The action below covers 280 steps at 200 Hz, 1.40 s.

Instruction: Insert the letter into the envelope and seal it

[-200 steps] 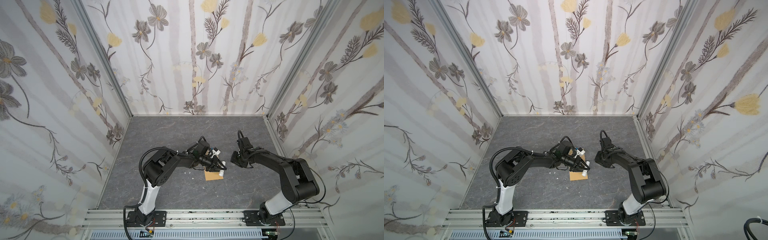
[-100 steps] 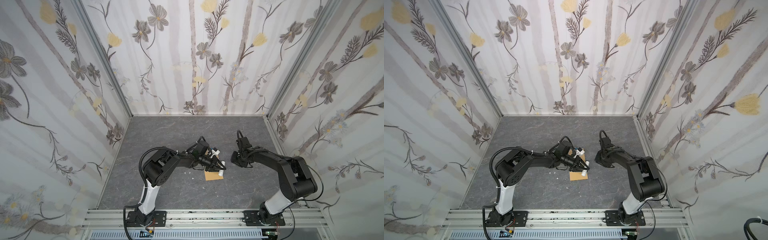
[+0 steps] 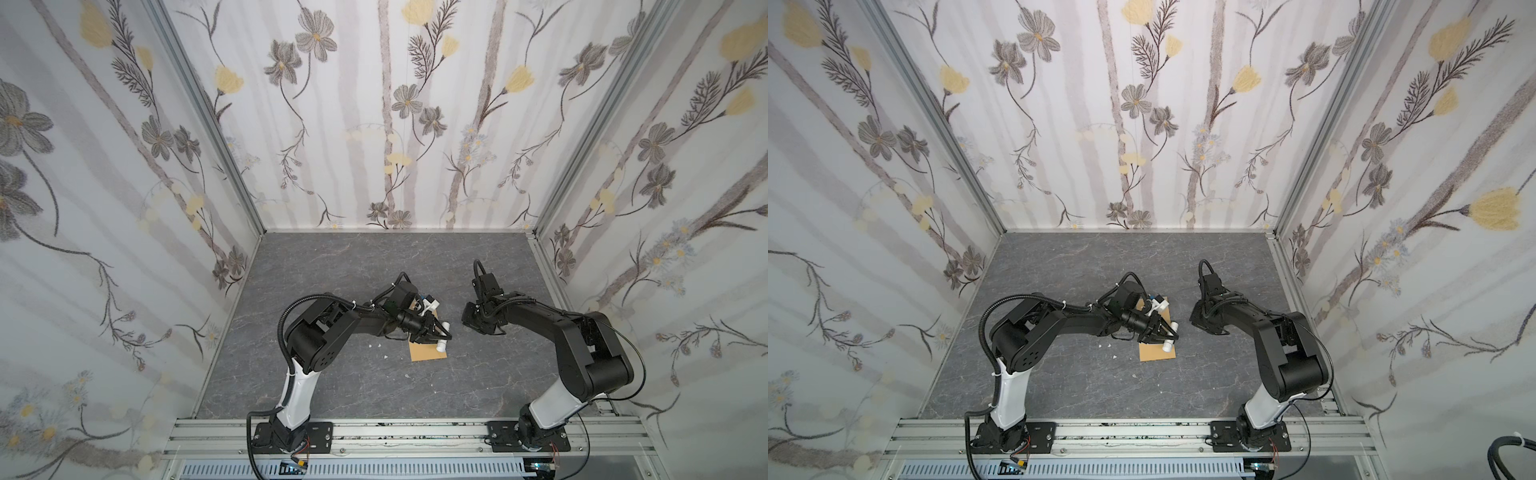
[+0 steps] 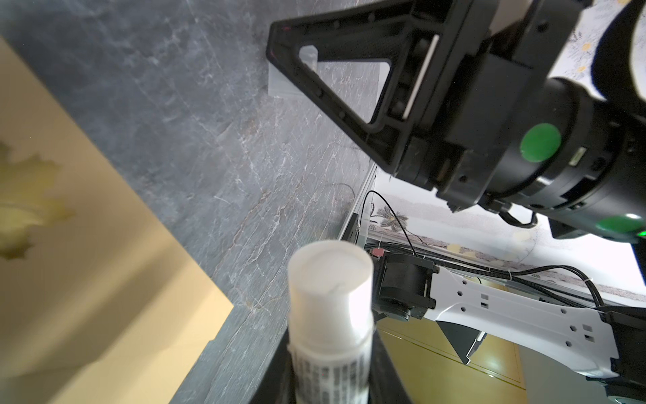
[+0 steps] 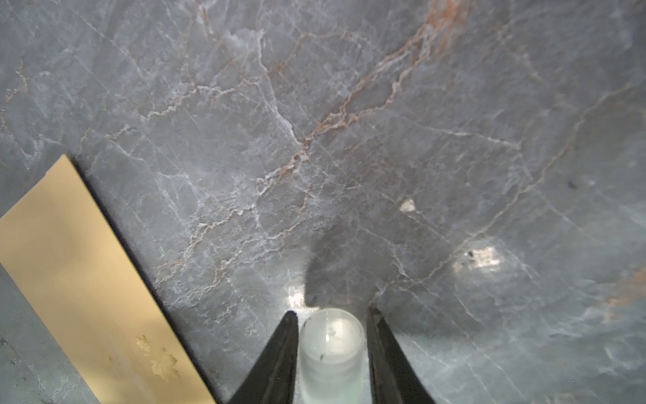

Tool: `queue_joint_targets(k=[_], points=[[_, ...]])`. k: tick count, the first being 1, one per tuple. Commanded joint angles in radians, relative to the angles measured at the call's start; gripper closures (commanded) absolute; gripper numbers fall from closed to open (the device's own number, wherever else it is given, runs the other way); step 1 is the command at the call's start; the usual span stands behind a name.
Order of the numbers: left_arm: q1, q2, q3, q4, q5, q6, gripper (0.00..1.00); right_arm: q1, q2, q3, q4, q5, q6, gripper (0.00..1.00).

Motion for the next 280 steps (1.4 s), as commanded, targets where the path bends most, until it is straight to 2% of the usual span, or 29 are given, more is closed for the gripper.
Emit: queue_joint_targets(k=[1,77,155,280], points=[[0.000,0.000,-0.003,0.025,0.016,0.011,1.00,0.001,0.009,0.011,0.011,0.024,-0.010,0.66],[0.001,0.004,0.001,0.024,0.016,0.009,1.00,0.001,0.017,0.012,0.011,0.031,-0.018,0.70],[0.000,0.008,0.006,0.025,0.021,0.006,1.00,0.001,0.020,0.015,0.013,0.035,-0.026,0.65],[-0.001,0.010,0.011,0.025,0.019,0.003,1.00,0.001,0.027,0.014,0.014,0.041,-0.038,0.71]])
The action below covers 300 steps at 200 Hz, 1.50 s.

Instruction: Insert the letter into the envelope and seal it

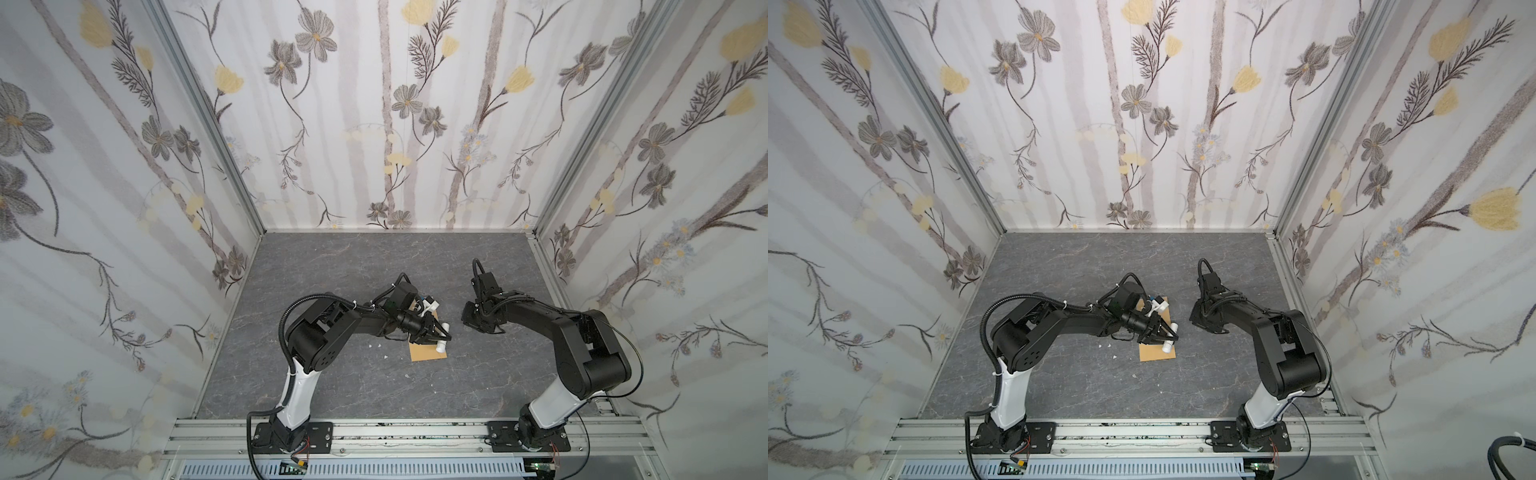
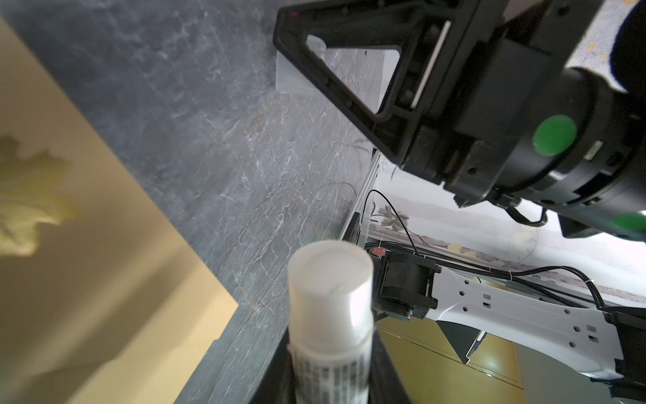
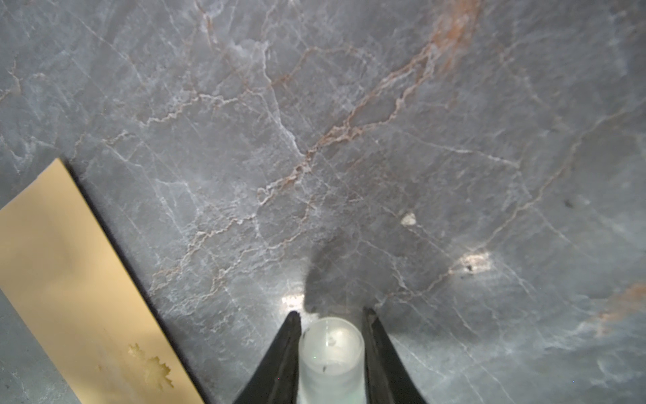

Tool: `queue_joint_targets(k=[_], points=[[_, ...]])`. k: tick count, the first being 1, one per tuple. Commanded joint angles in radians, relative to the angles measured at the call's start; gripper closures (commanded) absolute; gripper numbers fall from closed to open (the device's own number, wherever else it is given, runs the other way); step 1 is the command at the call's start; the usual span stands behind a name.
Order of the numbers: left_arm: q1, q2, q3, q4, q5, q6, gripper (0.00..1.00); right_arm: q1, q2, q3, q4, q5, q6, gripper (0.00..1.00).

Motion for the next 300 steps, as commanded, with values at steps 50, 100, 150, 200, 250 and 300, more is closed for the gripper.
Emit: queue_joint_targets(k=[50,100,150,200,250,300], points=[[-0.027,0.031,0.051,0.025,0.019,0.002,1.00,-0.001,-0.018,0.009,0.009,0.015,-0.006,0.71],[-0.046,0.060,0.084,0.025,0.013,-0.001,1.00,-0.006,-0.057,0.031,-0.005,0.007,-0.003,0.70],[-0.055,0.089,0.113,0.030,0.008,-0.007,1.00,-0.014,-0.111,0.040,-0.011,-0.019,0.014,0.70],[-0.065,0.116,0.165,0.046,0.005,-0.017,1.00,-0.014,-0.144,0.049,-0.013,-0.041,0.032,0.70],[-0.065,0.147,0.212,0.057,0.007,-0.023,1.00,-0.009,-0.160,0.041,-0.005,-0.061,0.046,0.70],[-0.050,0.166,0.268,0.060,0.013,-0.024,1.00,-0.005,-0.175,0.033,-0.004,-0.070,0.051,0.70]])
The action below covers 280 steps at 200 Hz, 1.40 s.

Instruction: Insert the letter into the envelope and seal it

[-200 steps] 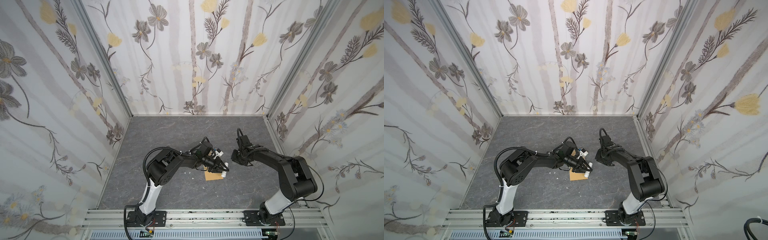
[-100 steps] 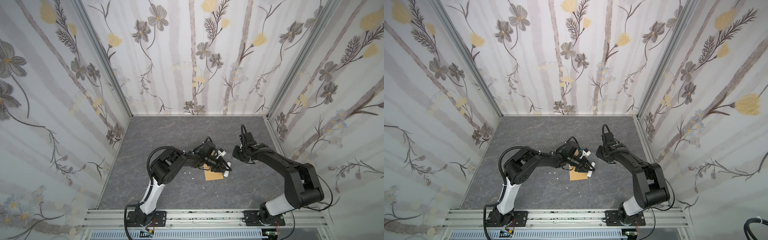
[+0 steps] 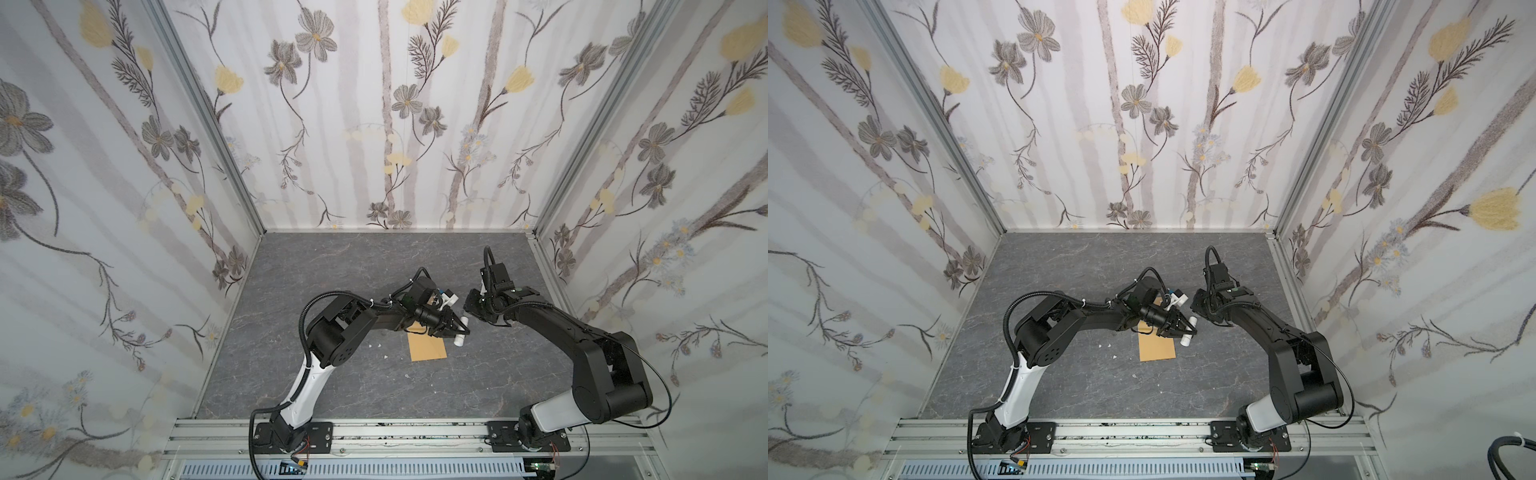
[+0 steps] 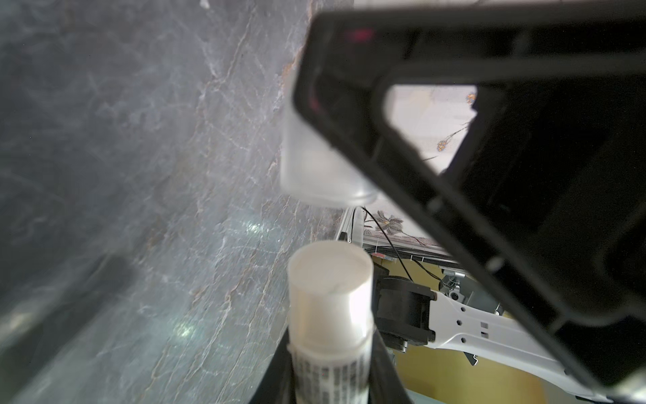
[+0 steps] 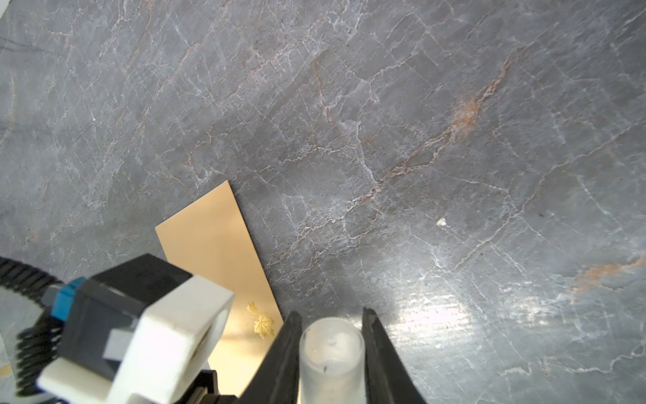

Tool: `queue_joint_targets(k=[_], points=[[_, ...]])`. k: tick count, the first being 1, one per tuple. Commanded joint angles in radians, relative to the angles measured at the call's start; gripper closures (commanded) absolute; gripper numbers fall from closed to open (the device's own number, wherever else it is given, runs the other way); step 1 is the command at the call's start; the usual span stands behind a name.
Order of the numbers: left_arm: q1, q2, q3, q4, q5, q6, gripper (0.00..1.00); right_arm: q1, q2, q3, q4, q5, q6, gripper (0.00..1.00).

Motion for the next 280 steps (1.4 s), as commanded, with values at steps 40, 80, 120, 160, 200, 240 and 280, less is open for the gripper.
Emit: queue_joint_targets(k=[40,80,120,160,200,240,280], points=[[0.012,0.015,0.023,0.032,0.022,-0.006,1.00,0.002,-0.019,-0.011,0.020,-0.007,0.016,0.70],[0.012,0.018,0.030,0.032,0.025,-0.008,1.00,0.002,-0.022,-0.013,0.022,-0.009,0.019,0.69],[0.012,0.018,0.032,0.032,0.031,-0.009,1.00,0.002,-0.023,-0.011,0.025,-0.010,0.022,0.69],[0.013,0.017,0.031,0.033,0.033,-0.012,1.00,0.003,-0.026,-0.010,0.032,-0.013,0.027,0.69],[0.011,0.016,0.032,0.033,0.033,-0.014,1.00,0.004,-0.025,-0.007,0.033,-0.017,0.030,0.69],[0.009,0.014,0.023,0.035,0.034,-0.014,1.00,0.004,-0.025,-0.004,0.036,-0.016,0.032,0.69],[0.005,0.009,0.015,0.036,0.028,-0.017,1.00,0.004,-0.019,-0.004,0.039,-0.017,0.033,0.69]])
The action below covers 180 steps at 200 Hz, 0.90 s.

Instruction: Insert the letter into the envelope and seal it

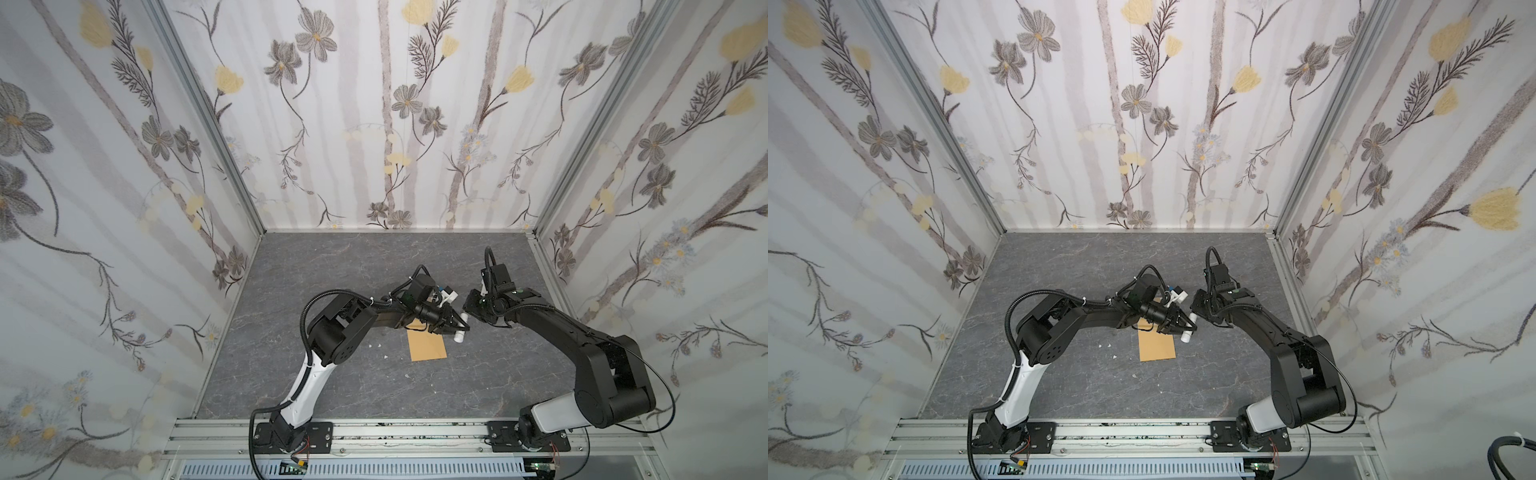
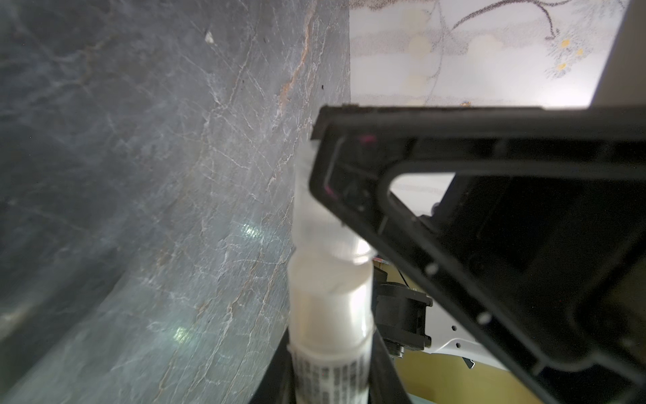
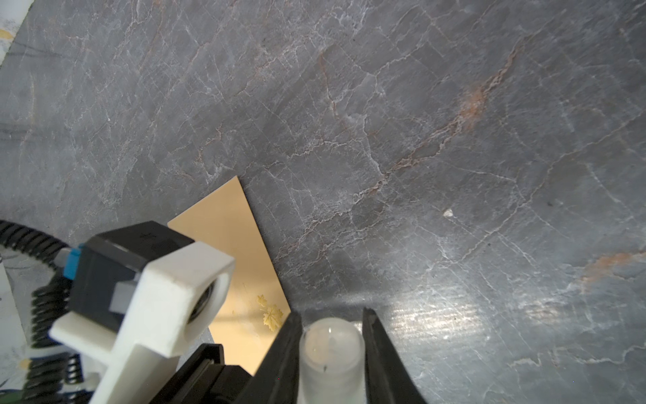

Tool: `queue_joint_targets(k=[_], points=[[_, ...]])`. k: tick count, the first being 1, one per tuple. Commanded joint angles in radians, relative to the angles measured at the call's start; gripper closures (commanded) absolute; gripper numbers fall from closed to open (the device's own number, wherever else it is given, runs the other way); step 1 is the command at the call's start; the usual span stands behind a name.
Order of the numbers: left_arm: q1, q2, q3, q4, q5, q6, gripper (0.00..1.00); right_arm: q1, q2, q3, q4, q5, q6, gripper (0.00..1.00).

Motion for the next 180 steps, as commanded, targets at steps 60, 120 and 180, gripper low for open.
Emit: queue_joint_targets(k=[60,120,180], points=[[-0.003,-0.004,0.003,0.039,0.021,-0.006,1.00,0.003,-0.006,0.004,0.036,-0.015,0.013,0.69],[0.001,0.006,0.021,0.041,0.025,-0.008,1.00,0.009,-0.013,-0.004,0.036,-0.015,0.013,0.69],[0.002,0.009,0.017,0.041,0.029,-0.012,1.00,0.009,-0.018,-0.003,0.038,-0.013,0.016,0.69]])
